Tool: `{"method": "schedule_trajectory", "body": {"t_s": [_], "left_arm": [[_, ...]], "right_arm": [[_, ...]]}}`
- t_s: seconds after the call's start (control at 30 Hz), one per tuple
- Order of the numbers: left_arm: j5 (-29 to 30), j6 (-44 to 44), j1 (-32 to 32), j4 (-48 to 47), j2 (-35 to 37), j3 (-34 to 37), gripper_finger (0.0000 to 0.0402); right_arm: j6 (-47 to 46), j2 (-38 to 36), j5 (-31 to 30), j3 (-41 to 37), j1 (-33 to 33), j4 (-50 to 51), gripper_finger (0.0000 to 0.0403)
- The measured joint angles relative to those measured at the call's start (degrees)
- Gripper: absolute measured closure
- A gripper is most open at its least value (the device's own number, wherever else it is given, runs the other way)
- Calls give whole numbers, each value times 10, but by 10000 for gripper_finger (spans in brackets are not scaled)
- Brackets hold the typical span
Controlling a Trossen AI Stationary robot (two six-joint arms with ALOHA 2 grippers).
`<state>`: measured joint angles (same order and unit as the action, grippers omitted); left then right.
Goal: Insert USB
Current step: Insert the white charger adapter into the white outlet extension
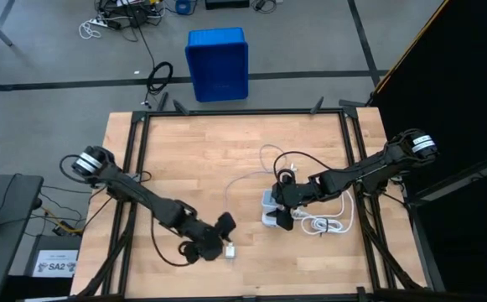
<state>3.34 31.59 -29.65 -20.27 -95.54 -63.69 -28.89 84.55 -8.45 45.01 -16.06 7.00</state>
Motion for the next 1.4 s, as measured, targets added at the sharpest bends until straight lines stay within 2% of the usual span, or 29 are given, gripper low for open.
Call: {"method": "schedule_trajectory", "body": {"t_s": [0.13, 0.43, 0.87, 1.23, 1.4], "left_arm": [[-13, 42, 0, -5, -36, -13, 188], [6, 131, 0, 0, -98, -39, 188], [8, 133, 20, 13, -118, -40, 188], [-86, 127, 48, 18, -118, -38, 188], [-151, 112, 60, 47, -118, -38, 201]], "right_arm": [[-8, 0, 2, 0, -3, -8, 143], [-11, 0, 7, 0, -3, -11, 143], [-10, 0, 7, 0, -4, -12, 143], [-10, 0, 7, 0, -4, -13, 143], [-10, 0, 7, 0, -4, -13, 143]]}}
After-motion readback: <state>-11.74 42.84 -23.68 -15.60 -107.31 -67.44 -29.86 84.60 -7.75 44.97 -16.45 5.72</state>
